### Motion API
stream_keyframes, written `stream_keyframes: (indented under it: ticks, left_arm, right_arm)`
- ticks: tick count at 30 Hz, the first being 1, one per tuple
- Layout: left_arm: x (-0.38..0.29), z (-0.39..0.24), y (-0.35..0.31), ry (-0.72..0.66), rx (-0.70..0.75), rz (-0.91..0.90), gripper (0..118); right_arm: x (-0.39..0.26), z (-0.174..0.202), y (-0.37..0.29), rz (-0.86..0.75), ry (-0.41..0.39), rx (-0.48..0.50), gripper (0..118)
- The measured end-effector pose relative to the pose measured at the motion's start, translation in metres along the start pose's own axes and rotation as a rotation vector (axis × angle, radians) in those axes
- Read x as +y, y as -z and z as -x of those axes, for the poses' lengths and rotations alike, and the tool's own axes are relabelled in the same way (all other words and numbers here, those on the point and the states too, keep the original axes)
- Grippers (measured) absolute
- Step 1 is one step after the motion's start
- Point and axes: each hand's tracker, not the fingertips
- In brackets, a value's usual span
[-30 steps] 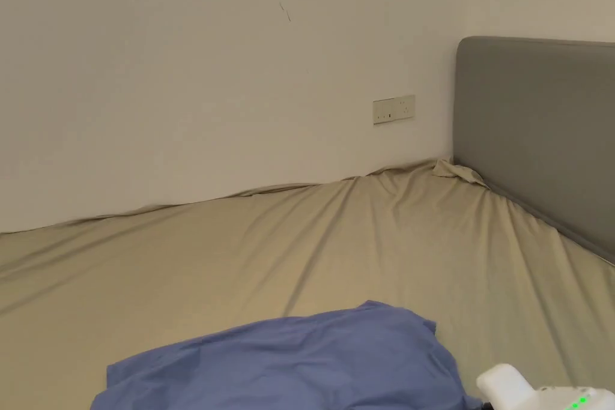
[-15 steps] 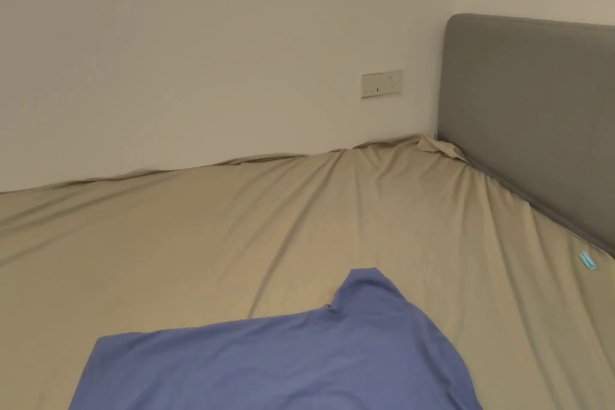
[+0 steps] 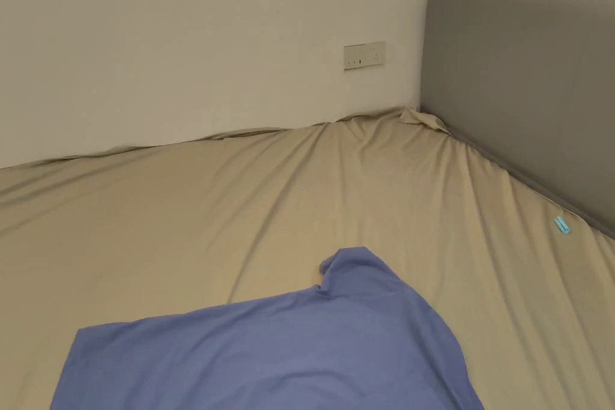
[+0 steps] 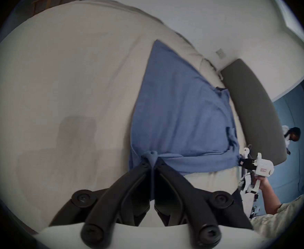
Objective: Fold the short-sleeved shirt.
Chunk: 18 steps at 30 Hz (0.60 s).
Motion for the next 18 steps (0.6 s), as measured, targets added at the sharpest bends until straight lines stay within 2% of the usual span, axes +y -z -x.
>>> stream_keyframes:
  ticks: [4,10,11,12,13,14,15,16,17,18]
  left_arm:
    - [-0.004,0.008,0.016,-0.007,0.007,0.011,0]
    - [-0.008,0.007,0.016,-0.023,0.022,-0.009,0]
    - [-0.008,0.003,0.015,-0.017,0.031,-0.020,3]
    - [-0.008,-0.004,0.012,-0.010,0.032,-0.031,13]
    - [-0.006,-0.015,0.006,0.006,0.034,-0.051,32]
    - [-0.006,-0.031,-0.002,0.039,0.052,-0.098,74]
    - [-0.007,-0.048,-0.013,0.076,0.074,-0.160,118]
    - [-0.010,-0.061,-0.031,0.139,0.039,-0.286,118]
    - [-0.012,-0.075,-0.040,0.172,-0.019,-0.354,118]
    - [-0.014,-0.093,-0.052,0.194,-0.039,-0.393,118]
  right_arm:
    - [0.000,0.001,0.008,0.006,-0.018,-0.009,4]
    - [-0.004,-0.003,0.011,-0.005,0.017,0.005,4]
    - [-0.006,-0.006,0.009,-0.025,0.044,0.025,5]
    - [-0.007,-0.009,0.005,-0.035,0.089,0.033,12]
    - [-0.002,-0.012,-0.002,-0.020,0.160,0.055,24]
    - [0.004,-0.016,-0.013,0.004,0.225,0.086,57]
    - [0.006,-0.022,-0.029,-0.008,0.297,0.147,111]
    - [0.008,-0.023,-0.048,-0.091,0.340,0.191,118]
    - [0.009,-0.024,-0.071,-0.248,0.383,0.189,116]
    - [0.011,-0.021,-0.086,-0.333,0.403,0.199,117]
